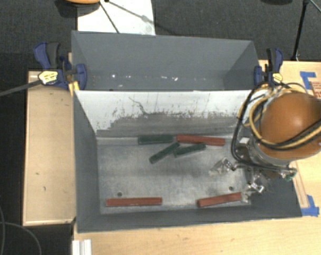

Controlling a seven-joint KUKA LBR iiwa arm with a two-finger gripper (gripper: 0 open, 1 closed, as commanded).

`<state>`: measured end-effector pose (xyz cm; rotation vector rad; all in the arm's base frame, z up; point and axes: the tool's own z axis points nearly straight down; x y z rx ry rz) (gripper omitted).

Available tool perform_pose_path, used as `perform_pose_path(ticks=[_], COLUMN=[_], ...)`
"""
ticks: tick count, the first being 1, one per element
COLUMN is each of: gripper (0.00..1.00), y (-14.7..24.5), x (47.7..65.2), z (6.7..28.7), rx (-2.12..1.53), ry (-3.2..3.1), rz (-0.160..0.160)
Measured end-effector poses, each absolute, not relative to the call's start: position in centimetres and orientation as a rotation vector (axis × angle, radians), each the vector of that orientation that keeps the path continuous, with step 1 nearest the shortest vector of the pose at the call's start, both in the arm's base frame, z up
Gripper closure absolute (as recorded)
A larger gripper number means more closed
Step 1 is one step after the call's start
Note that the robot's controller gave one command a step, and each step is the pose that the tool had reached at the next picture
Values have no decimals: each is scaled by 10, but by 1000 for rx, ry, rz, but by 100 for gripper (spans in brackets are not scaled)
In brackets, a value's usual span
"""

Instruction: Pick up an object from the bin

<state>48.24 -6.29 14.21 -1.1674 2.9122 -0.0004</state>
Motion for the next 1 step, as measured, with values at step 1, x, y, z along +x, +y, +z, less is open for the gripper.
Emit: perform_pose_path(ticks=[1], gripper=[0], y=[-103], x=[481], z=[81], rx=[-1044], ry=[2954], rz=[-5])
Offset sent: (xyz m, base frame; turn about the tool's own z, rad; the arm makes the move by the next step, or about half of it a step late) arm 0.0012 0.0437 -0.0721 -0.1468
